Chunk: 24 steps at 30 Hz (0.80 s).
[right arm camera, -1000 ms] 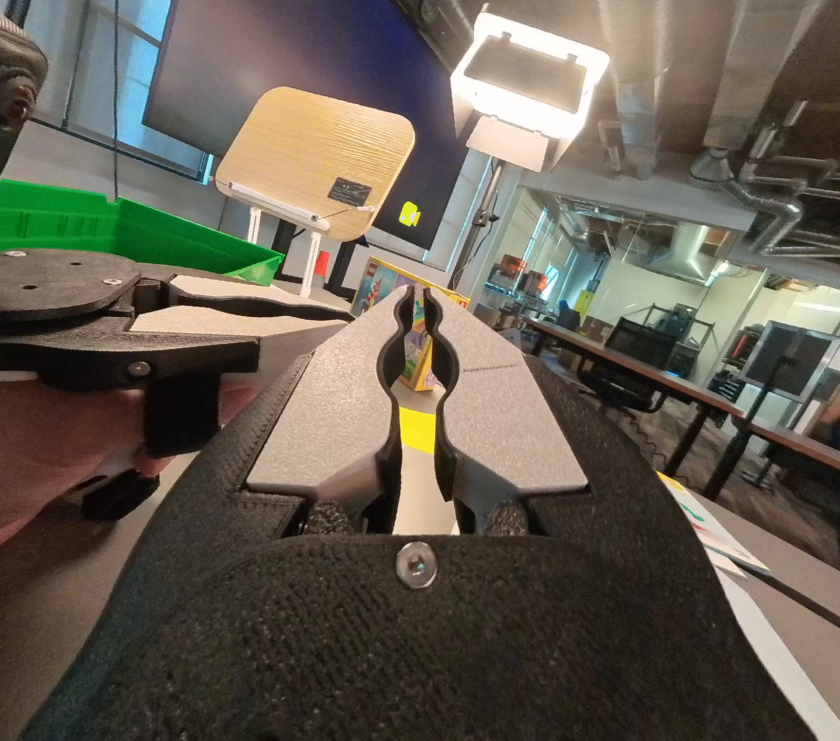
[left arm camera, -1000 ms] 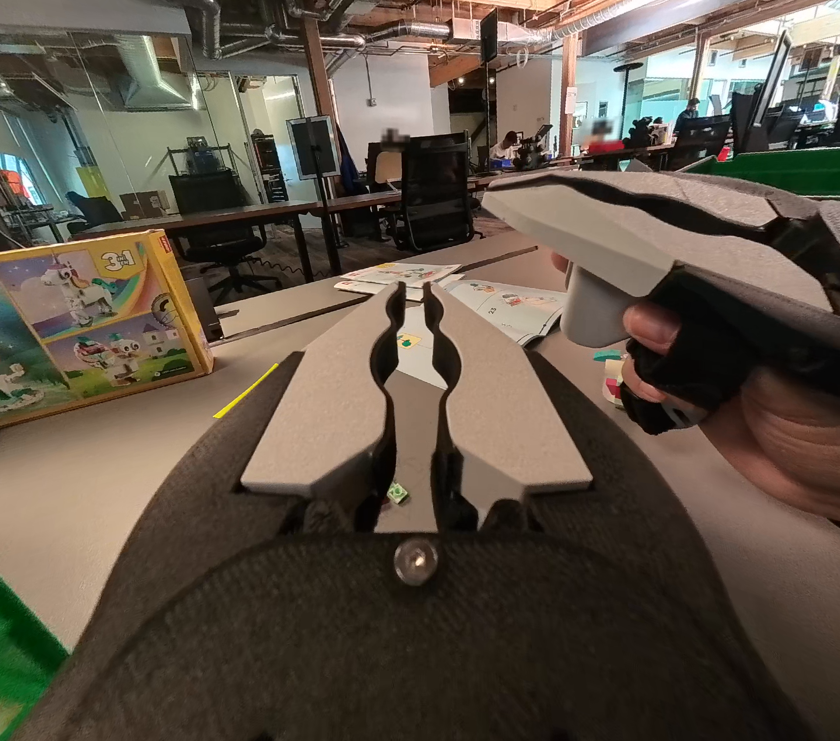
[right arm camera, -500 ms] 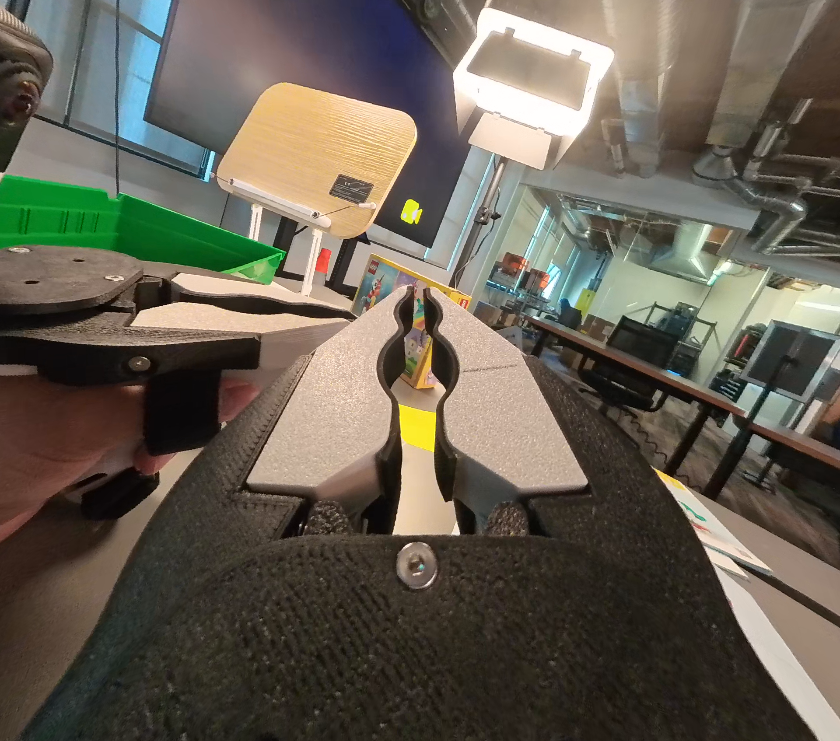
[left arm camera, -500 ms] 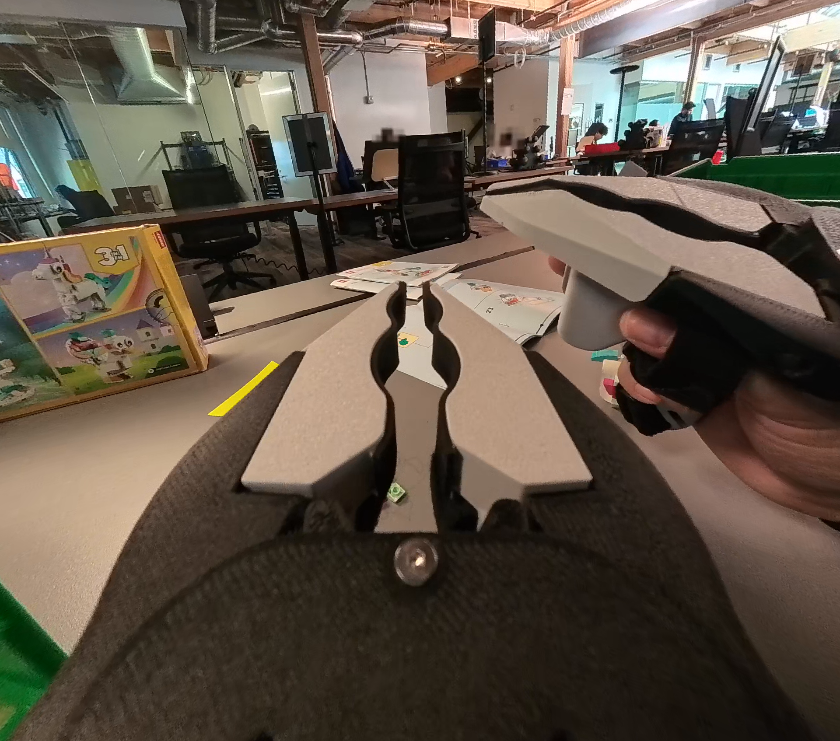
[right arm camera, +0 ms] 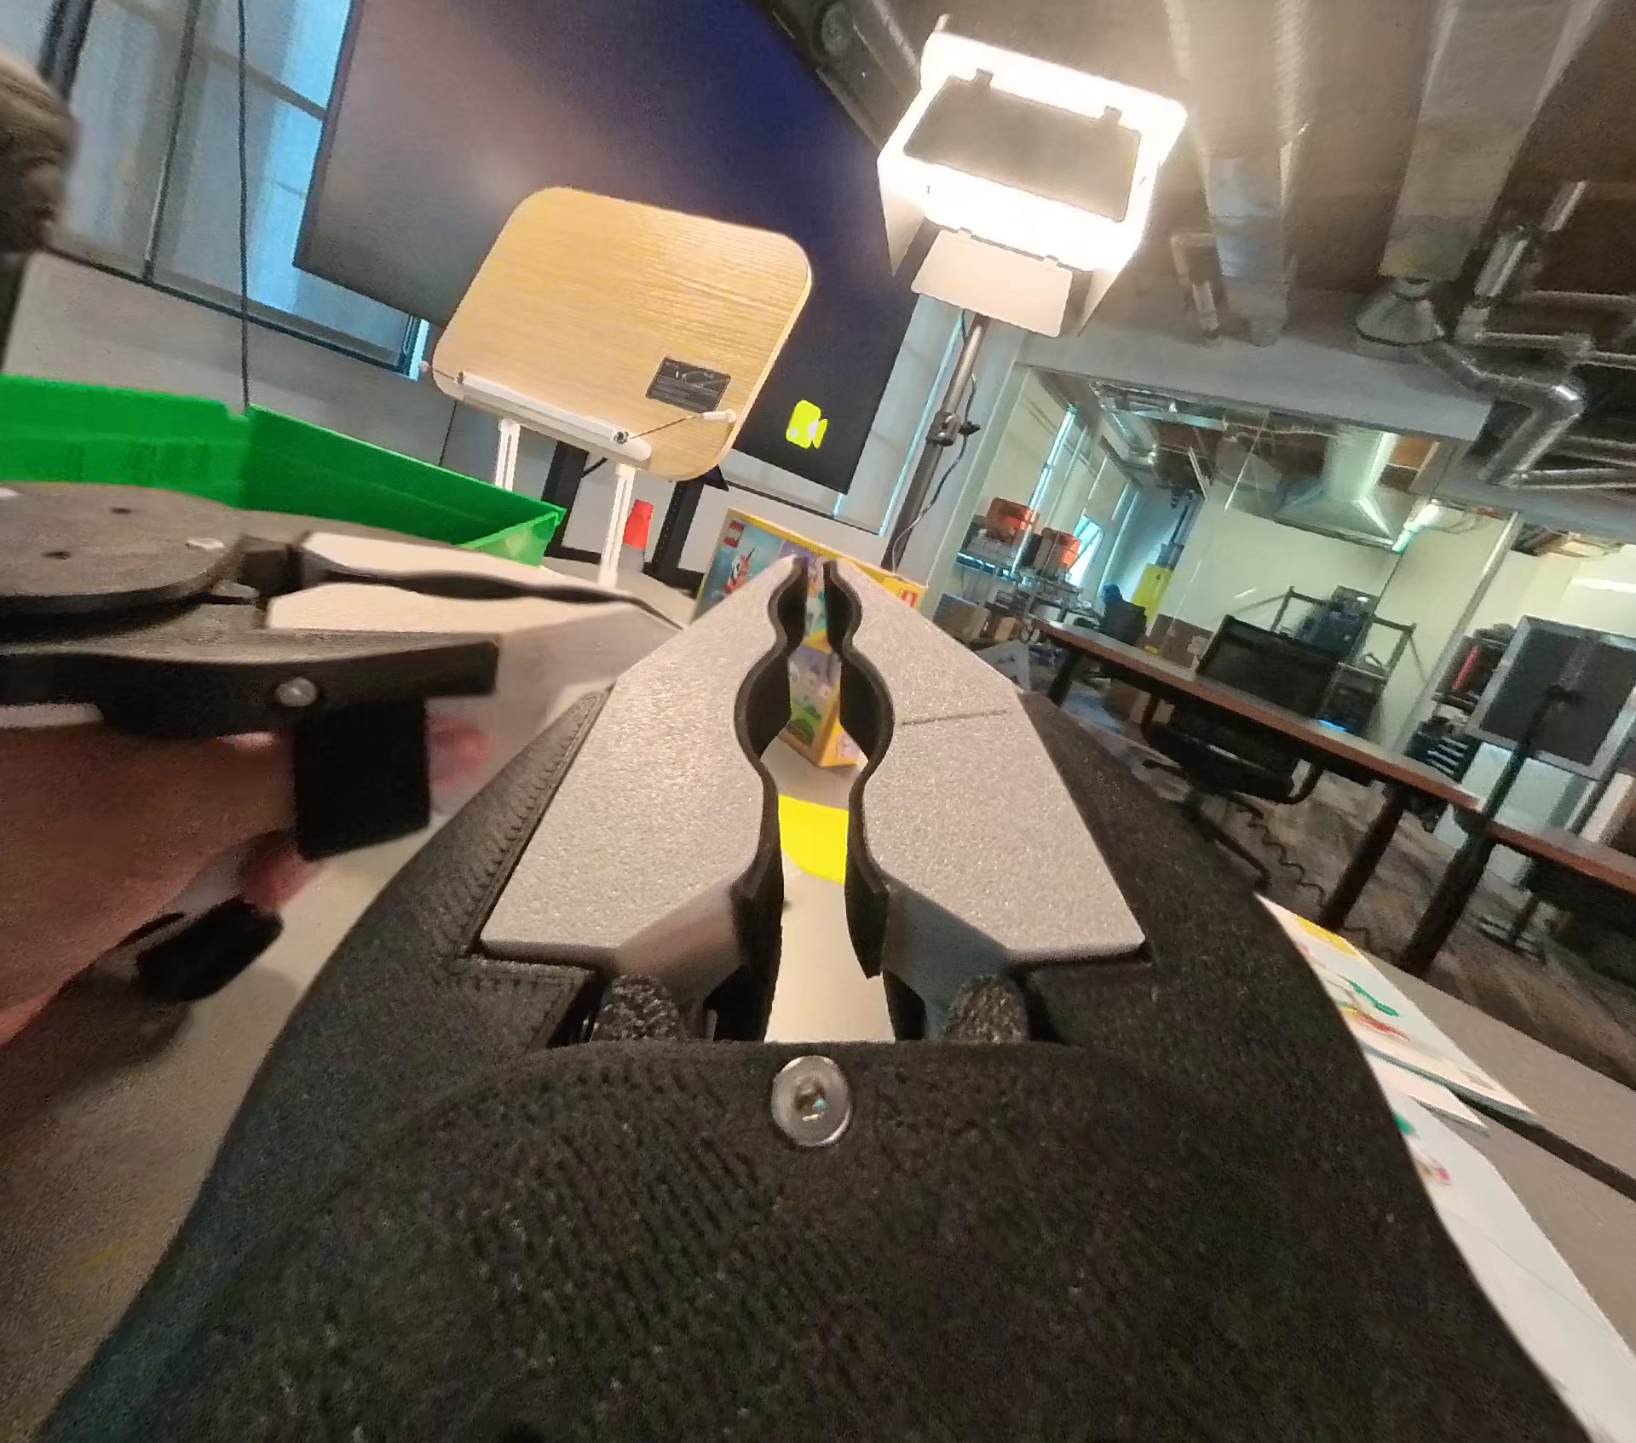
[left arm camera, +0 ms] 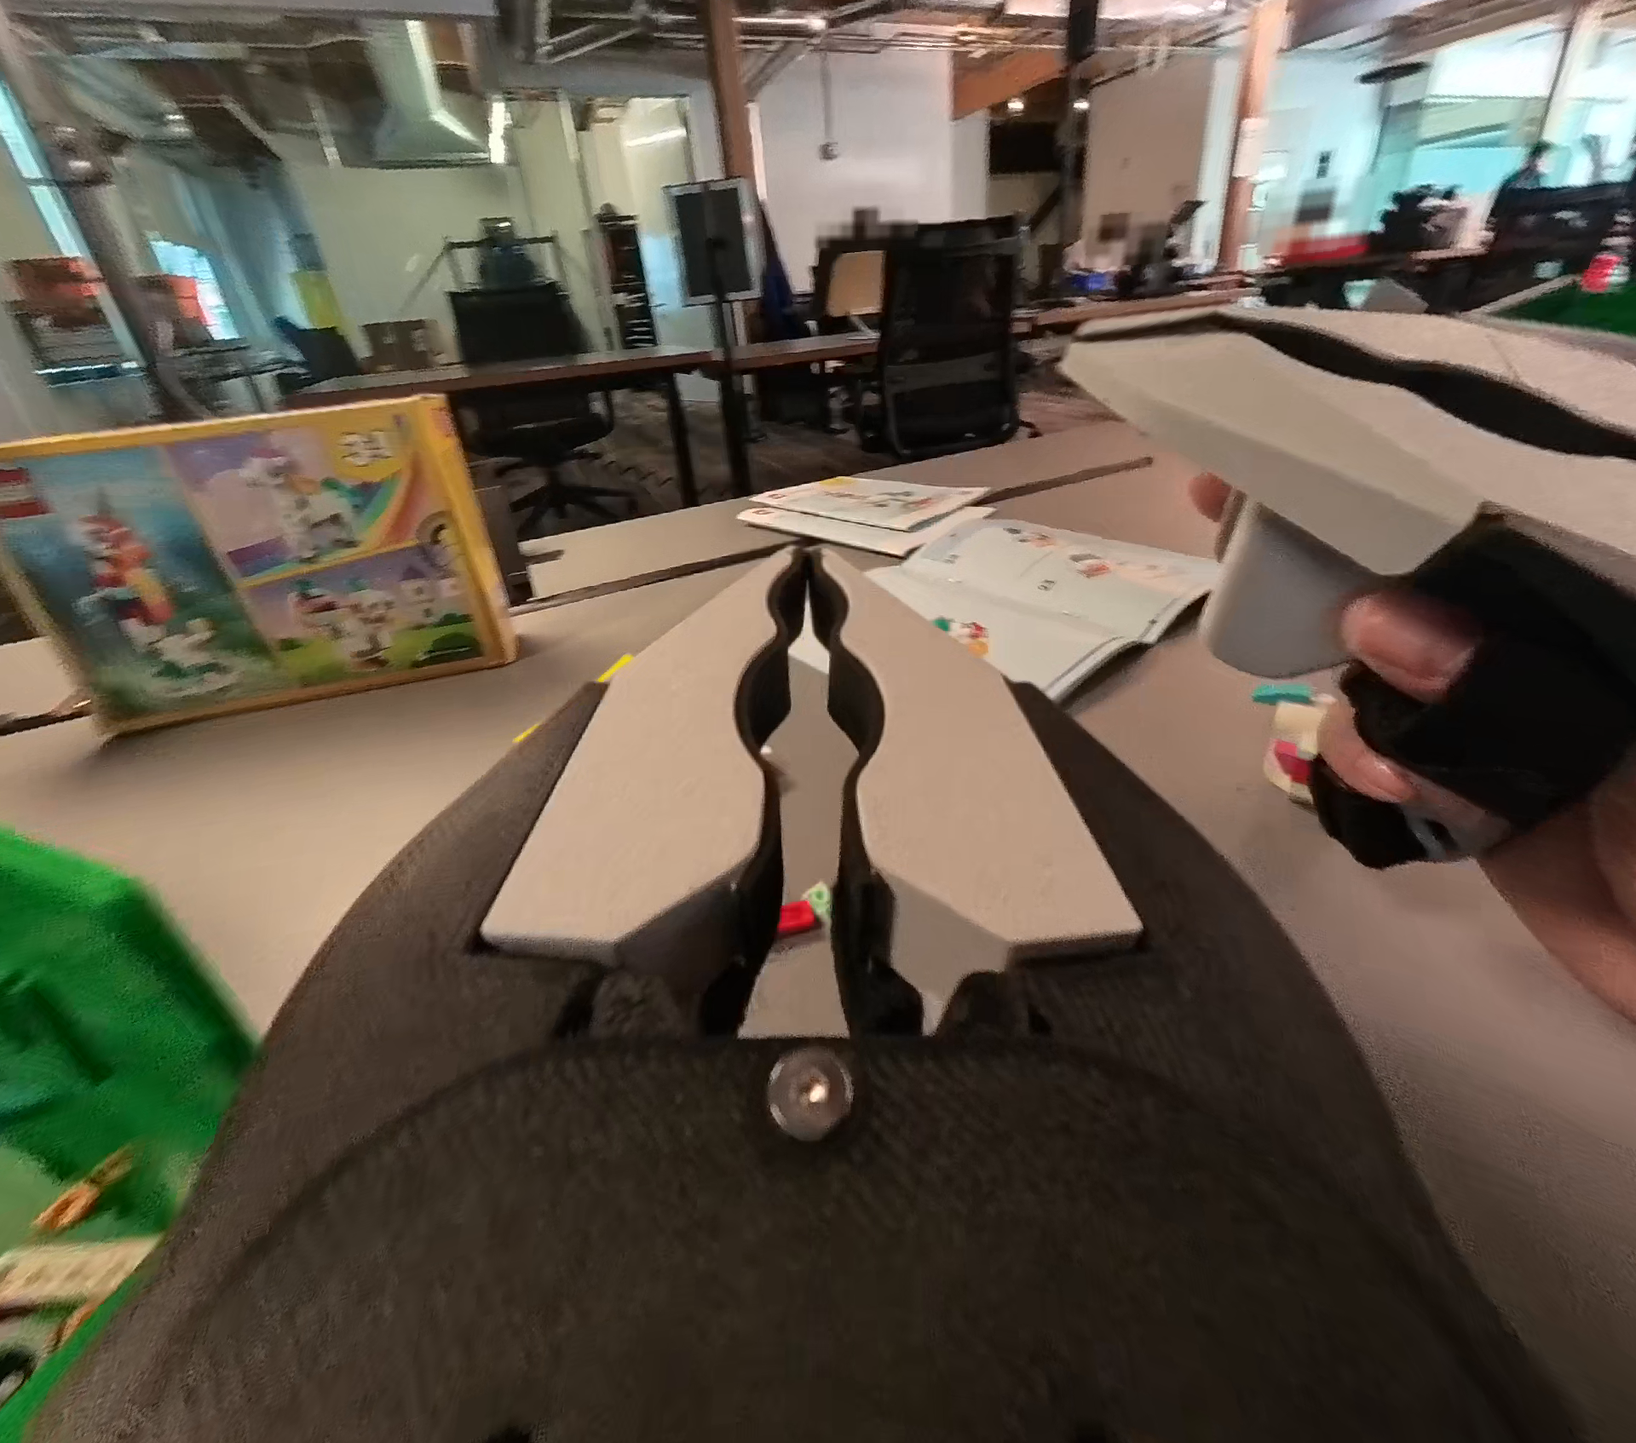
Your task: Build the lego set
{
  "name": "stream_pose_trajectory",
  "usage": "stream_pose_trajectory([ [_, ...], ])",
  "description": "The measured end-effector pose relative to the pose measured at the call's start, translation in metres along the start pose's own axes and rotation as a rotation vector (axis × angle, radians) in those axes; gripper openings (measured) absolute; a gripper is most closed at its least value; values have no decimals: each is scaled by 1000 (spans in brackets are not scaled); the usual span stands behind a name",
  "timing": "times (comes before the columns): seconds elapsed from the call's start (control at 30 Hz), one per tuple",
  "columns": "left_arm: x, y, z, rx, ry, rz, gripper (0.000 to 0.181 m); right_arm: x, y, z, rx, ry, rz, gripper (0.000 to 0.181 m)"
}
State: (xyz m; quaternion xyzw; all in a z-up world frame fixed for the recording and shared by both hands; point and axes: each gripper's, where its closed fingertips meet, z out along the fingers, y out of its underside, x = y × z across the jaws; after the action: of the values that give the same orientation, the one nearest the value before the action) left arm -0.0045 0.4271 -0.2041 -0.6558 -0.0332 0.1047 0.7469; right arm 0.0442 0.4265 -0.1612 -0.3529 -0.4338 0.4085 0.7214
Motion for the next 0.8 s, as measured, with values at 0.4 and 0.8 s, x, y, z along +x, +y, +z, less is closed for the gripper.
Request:
stream_pose_trajectory([
  [0.4,-37,-100,-103,-32,45,150,10,11,-8,-2,21,33,54,1],
  [0.8,-150,35,-125,-1111,243,70,15,6,-1,2,-1,14,22,1],
])
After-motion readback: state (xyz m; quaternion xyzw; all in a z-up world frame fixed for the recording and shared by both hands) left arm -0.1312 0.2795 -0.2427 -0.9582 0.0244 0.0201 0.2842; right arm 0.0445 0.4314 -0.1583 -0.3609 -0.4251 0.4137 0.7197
